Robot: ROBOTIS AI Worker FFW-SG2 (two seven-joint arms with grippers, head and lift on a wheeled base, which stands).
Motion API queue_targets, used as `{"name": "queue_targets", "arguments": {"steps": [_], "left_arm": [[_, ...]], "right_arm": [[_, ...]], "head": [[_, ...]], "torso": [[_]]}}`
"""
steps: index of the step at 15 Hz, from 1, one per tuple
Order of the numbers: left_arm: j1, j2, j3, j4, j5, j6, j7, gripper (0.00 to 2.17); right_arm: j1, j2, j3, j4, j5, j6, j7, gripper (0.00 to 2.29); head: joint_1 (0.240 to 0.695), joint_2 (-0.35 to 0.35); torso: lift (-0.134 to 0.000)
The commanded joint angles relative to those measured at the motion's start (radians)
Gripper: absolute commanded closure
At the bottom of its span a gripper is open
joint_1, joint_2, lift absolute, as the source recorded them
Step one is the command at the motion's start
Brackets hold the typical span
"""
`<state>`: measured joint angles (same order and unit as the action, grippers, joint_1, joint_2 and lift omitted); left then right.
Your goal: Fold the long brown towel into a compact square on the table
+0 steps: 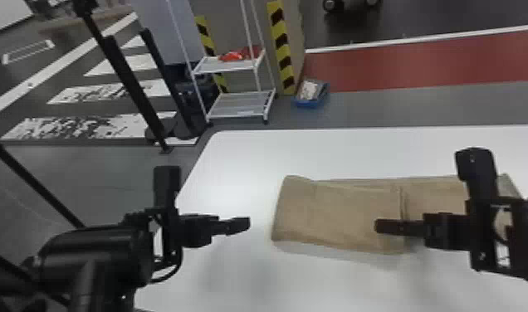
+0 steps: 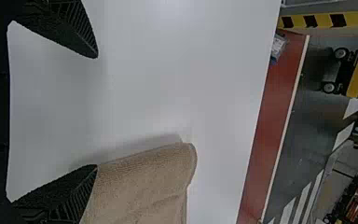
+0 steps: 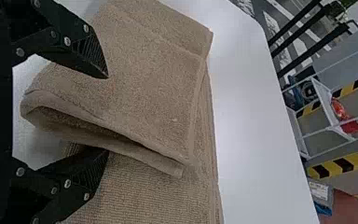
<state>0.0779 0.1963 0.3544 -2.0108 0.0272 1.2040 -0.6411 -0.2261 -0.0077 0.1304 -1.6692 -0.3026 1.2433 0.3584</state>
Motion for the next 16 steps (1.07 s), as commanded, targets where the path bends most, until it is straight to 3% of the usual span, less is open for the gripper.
{"name": "queue_targets", "arguments": {"steps": [1, 3, 4, 7, 8, 12, 16], "left_arm": [[0.002, 0.000, 0.002, 0.007, 0.000, -0.014, 0.000, 0.04], [0.002, 0.002, 0.005, 0.007, 0.000, -0.014, 0.000, 0.04], [0.002, 0.002, 0.005, 0.007, 0.000, -0.014, -0.002, 0.04], [0.003, 0.002, 0.000, 0.010, -0.001, -0.014, 0.000, 0.04], [0.002, 0.002, 0.000, 0.010, 0.000, -0.014, 0.000, 0.04], [0.003, 0.002, 0.012, 0.007, 0.000, -0.014, -0.002, 0.04], [0.006, 0.006, 0.031, 0.006, 0.002, -0.014, -0.014, 0.04]], "right_arm": [[-0.007, 0.009, 0.002, 0.014, 0.002, -0.026, 0.011, 0.77], [-0.010, 0.009, -0.002, 0.014, 0.003, -0.026, 0.016, 1.36], [-0.010, 0.009, -0.003, 0.014, 0.005, -0.026, 0.017, 1.49], [0.004, 0.009, -0.008, 0.013, -0.012, -0.060, 0.042, 1.52], [0.010, 0.009, -0.009, -0.001, -0.020, -0.069, 0.043, 1.63], [-0.061, 0.009, 0.048, -0.012, -0.017, -0.066, 0.060, 1.65], [-0.084, 0.009, -0.025, -0.030, -0.029, -0.014, 0.103, 1.65]], "head": [[0.695, 0.350], [0.695, 0.350], [0.695, 0.350], [0.695, 0.350], [0.695, 0.350], [0.695, 0.350], [0.695, 0.350]], "torso": [[-0.123], [-0.123], [-0.123], [-0.123], [-0.123], [-0.123], [-0.123]]}}
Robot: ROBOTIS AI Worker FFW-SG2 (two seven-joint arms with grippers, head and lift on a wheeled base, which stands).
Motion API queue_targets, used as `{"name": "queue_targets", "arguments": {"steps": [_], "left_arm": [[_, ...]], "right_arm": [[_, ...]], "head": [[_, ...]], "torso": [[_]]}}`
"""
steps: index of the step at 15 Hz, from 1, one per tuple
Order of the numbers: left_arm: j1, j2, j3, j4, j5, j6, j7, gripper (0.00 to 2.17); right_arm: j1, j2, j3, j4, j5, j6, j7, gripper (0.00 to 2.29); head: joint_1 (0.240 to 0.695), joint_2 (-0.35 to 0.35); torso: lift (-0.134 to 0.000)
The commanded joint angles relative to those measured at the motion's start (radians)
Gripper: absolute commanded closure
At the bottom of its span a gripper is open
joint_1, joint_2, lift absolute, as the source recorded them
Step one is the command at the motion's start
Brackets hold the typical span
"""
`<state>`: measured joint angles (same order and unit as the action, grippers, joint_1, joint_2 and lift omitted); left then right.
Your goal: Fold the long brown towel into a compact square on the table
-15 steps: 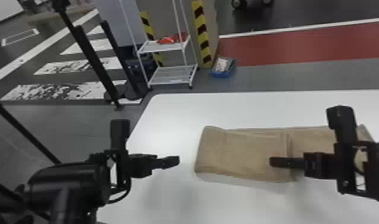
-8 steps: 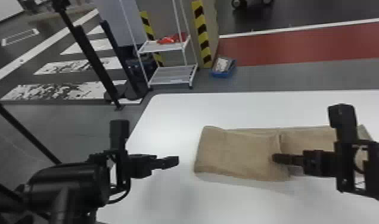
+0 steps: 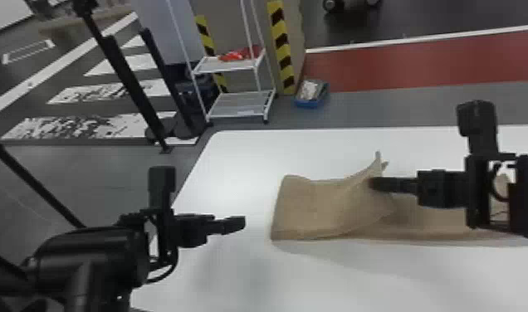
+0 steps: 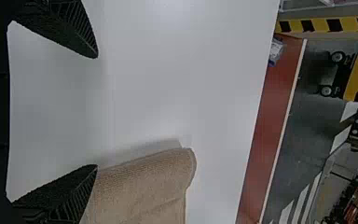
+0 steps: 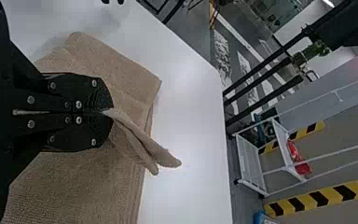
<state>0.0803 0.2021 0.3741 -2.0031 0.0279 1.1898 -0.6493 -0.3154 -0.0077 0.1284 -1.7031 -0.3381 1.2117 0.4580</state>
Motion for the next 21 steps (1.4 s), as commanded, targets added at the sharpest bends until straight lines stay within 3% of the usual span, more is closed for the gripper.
{"name": "queue_targets", "arguments": {"steps": [1, 3, 6, 8, 10, 12, 15, 17, 20, 21], "left_arm": [[0.010, 0.000, 0.017, -0.002, 0.004, -0.003, -0.006, 0.04], [0.012, 0.000, 0.017, 0.004, -0.002, -0.009, -0.004, 0.04], [-0.004, -0.003, -0.011, 0.014, -0.017, -0.009, 0.005, 0.04], [0.001, -0.010, -0.017, 0.010, -0.025, -0.009, 0.003, 0.04], [-0.007, -0.012, -0.018, 0.024, -0.029, -0.009, 0.011, 0.04], [-0.004, -0.013, -0.017, 0.024, -0.028, -0.009, 0.013, 0.04], [-0.011, -0.015, -0.017, 0.026, -0.036, -0.009, 0.016, 0.06], [-0.005, -0.015, -0.018, 0.023, -0.034, -0.009, 0.019, 0.06], [-0.008, -0.016, -0.026, 0.027, -0.042, -0.009, 0.028, 0.07], [-0.005, -0.016, -0.029, 0.026, -0.042, -0.009, 0.028, 0.07]], "right_arm": [[0.012, 0.009, -0.041, 0.026, 0.008, 0.024, 0.011, 1.65], [0.018, 0.009, -0.078, 0.057, -0.027, 0.021, 0.057, 1.65], [0.004, 0.009, -0.205, 0.045, -0.154, -0.028, 0.106, 1.65], [0.002, -0.026, -0.174, 0.097, -0.134, -0.050, 0.126, 1.65], [0.013, -0.028, -0.224, 0.065, -0.187, -0.068, 0.171, 1.65], [0.001, -0.083, -0.210, 0.123, -0.157, -0.068, 0.169, 1.65], [-0.027, -0.092, -0.250, 0.134, -0.203, -0.080, 0.192, 1.65], [-0.054, -0.146, -0.204, 0.209, -0.170, -0.083, 0.192, 1.65], [-0.051, -0.146, -0.236, 0.209, -0.205, -0.108, 0.225, 1.65], [-0.057, -0.153, -0.214, 0.230, -0.174, -0.108, 0.223, 1.65]], "head": [[0.695, 0.350], [0.695, 0.350], [0.695, 0.350], [0.695, 0.346], [0.695, 0.330], [0.695, 0.321], [0.695, 0.293], [0.695, 0.281], [0.695, 0.259], [0.695, 0.260]], "torso": [[-0.123], [-0.123], [-0.123], [-0.123], [-0.123], [-0.123], [-0.123], [-0.123], [-0.123], [-0.123]]}}
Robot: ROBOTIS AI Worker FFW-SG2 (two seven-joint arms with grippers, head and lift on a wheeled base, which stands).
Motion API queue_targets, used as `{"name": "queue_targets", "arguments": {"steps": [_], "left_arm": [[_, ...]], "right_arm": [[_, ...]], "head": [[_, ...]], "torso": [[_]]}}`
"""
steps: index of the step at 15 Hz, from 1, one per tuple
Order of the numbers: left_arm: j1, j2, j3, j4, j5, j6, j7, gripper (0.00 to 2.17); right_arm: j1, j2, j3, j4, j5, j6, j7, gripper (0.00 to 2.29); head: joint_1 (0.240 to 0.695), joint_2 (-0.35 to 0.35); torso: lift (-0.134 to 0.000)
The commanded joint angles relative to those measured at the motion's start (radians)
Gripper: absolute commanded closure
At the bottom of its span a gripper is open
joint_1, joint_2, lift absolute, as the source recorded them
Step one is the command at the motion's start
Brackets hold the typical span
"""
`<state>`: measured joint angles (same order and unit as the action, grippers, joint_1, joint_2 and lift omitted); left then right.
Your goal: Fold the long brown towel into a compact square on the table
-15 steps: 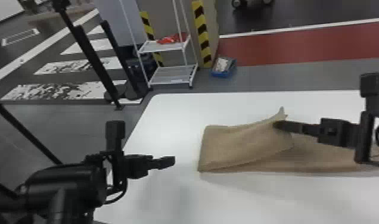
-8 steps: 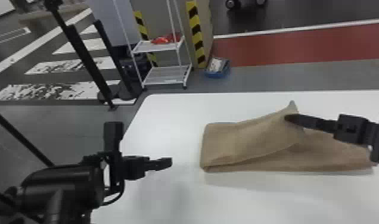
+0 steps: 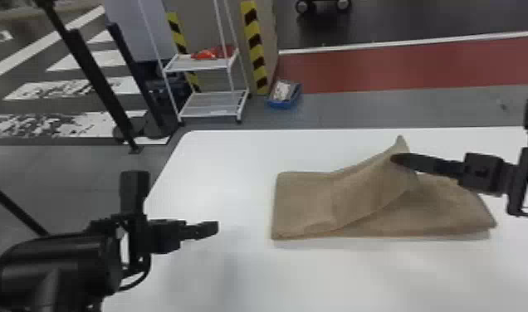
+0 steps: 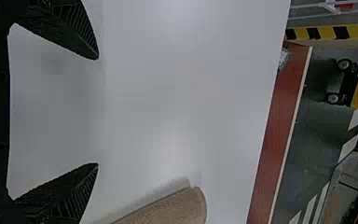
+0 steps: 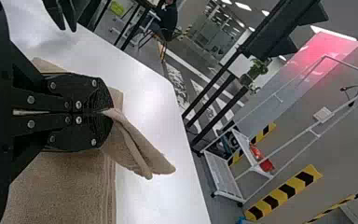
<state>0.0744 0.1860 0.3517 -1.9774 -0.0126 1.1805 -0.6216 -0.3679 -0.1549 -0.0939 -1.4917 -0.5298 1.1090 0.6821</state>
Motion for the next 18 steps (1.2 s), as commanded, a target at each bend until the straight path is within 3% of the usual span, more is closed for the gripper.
{"name": "queue_targets", "arguments": {"steps": [1, 3, 5, 9, 11, 13, 16, 18], "left_arm": [[0.001, -0.002, -0.007, 0.000, -0.001, 0.000, 0.000, 0.07], [-0.005, -0.002, -0.013, 0.008, -0.012, 0.000, 0.007, 0.07], [-0.001, -0.003, -0.023, 0.008, -0.018, 0.000, 0.008, 0.07], [0.004, -0.005, -0.031, 0.017, -0.020, -0.006, 0.010, 0.07], [0.004, -0.005, -0.026, 0.022, -0.020, -0.009, 0.010, 0.07], [0.008, -0.005, -0.023, 0.017, -0.021, -0.009, 0.007, 0.07], [0.005, -0.005, -0.022, 0.023, -0.027, -0.009, 0.008, 0.07], [0.010, -0.005, -0.020, 0.025, -0.027, -0.012, 0.008, 0.07]], "right_arm": [[-0.002, -0.009, 0.016, 0.031, 0.034, -0.005, -0.001, 1.65], [0.009, -0.011, -0.043, 0.013, -0.021, 0.004, 0.017, 1.65], [0.007, -0.040, -0.027, 0.042, 0.011, -0.005, 0.016, 1.65], [0.009, -0.060, -0.032, 0.087, 0.039, -0.005, 0.037, 1.65], [0.026, -0.061, -0.061, 0.087, 0.013, -0.005, 0.062, 1.65], [-0.003, -0.098, -0.010, 0.107, 0.054, 0.013, 0.053, 1.65], [0.012, -0.126, -0.063, 0.045, 0.005, 0.022, 0.070, 1.65], [0.027, -0.143, -0.013, 0.071, 0.076, 0.007, 0.070, 1.65]], "head": [[0.695, 0.256], [0.695, 0.248], [0.695, 0.238], [0.695, 0.212], [0.695, 0.197], [0.695, 0.194], [0.695, 0.185], [0.695, 0.174]], "torso": [[-0.123], [-0.123], [-0.123], [-0.123], [-0.123], [-0.123], [-0.123], [-0.123]]}}
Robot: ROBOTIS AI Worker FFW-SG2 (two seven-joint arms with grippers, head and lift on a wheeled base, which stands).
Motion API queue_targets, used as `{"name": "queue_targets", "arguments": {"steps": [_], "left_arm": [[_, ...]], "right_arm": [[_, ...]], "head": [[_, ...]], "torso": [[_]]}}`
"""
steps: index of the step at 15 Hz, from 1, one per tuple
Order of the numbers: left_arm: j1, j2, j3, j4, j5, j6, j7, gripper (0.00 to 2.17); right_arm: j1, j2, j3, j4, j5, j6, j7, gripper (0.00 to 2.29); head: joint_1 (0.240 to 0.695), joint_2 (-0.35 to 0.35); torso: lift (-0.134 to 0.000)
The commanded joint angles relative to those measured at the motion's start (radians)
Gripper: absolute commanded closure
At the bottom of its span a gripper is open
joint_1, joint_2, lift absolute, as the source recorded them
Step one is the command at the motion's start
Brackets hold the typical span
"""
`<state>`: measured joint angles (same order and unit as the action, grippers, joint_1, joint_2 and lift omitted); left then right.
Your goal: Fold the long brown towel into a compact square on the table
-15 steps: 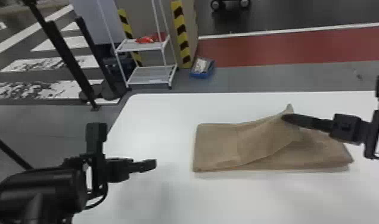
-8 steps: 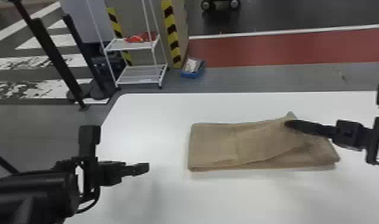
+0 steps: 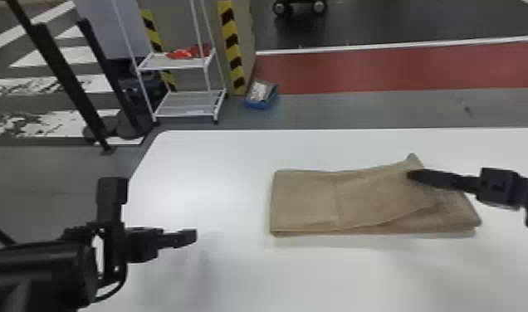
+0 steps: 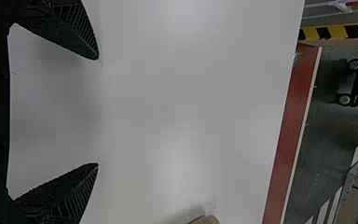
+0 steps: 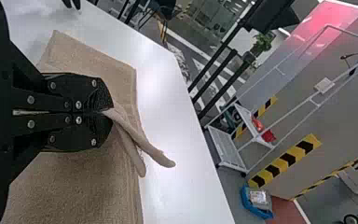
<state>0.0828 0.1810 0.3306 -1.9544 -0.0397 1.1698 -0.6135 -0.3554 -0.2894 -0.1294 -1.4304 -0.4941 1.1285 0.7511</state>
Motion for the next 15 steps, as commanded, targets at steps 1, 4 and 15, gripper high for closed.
{"name": "queue_targets", "arguments": {"steps": [1, 4, 15], "left_arm": [[0.003, 0.000, -0.005, 0.003, 0.000, -0.002, 0.001, 0.07], [0.002, -0.001, -0.010, 0.002, 0.000, -0.002, 0.001, 0.07], [0.000, -0.011, 0.004, -0.003, 0.012, -0.048, 0.008, 0.07]], "right_arm": [[0.018, -0.007, -0.007, 0.016, 0.006, -0.025, 0.011, 1.65], [0.001, -0.011, 0.024, 0.064, 0.020, -0.016, 0.013, 1.65], [0.006, -0.037, -0.113, -0.008, -0.070, 0.031, 0.033, 1.65]], "head": [[0.695, 0.169], [0.695, 0.154], [0.695, 0.125]], "torso": [[-0.123], [-0.123], [-0.123]]}}
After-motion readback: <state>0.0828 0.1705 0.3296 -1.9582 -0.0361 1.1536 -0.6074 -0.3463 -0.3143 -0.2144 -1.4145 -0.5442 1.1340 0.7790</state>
